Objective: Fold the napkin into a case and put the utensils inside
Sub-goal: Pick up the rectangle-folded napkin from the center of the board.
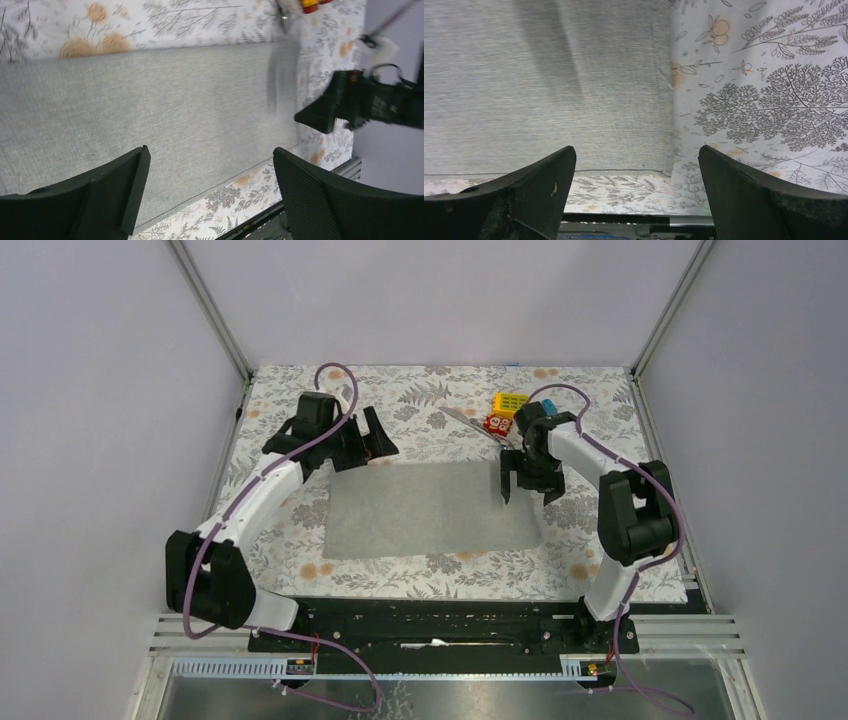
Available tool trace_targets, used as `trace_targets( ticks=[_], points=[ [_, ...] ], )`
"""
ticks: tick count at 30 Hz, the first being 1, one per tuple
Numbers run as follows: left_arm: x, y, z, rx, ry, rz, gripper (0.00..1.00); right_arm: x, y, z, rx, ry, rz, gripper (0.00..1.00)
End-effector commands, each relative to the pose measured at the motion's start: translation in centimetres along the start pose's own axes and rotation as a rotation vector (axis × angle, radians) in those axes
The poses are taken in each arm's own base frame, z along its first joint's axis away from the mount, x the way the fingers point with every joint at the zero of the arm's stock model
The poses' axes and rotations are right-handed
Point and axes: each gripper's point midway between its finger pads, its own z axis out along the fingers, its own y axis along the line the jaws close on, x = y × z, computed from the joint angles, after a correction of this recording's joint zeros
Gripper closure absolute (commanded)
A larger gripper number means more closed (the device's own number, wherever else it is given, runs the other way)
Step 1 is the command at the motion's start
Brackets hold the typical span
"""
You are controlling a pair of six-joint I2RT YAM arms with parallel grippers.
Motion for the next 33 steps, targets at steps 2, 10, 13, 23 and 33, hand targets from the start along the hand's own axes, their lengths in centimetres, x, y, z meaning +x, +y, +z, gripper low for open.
trace_targets(
  ticks=[2, 10, 13, 23, 33],
  points=[
    [-1.3, -3.0, -3.8, 0.087, -0.04, 0.192, 0.01, 0.1, -1.8, -0.5, 0.03, 0.073, -0.005, 0.0],
    [-2.6, -2.8, -5.2, 0.055, -0.122, 0.279, 0.01, -0.7, -0.8, 2.1, -0.008, 0.094, 0.015, 0.1],
    [-2.1, -2.1, -4.8, 0.043, -0.126, 0.285, 0.01, -1.2, -0.6, 2.8, 0.002, 0.077, 0.026, 0.15],
    [-1.3, -1.3, -4.1, 0.041, -0.102, 0.284, 0.01, -1.1, 0.2, 5.9, -0.001, 0.097, 0.047, 0.28],
    [-1.4, -1.0, -4.2, 0.051, -0.107, 0.274, 0.01, 0.5, -1.0, 8.4, 0.063, 0.063, 0.044, 0.54]
  ],
)
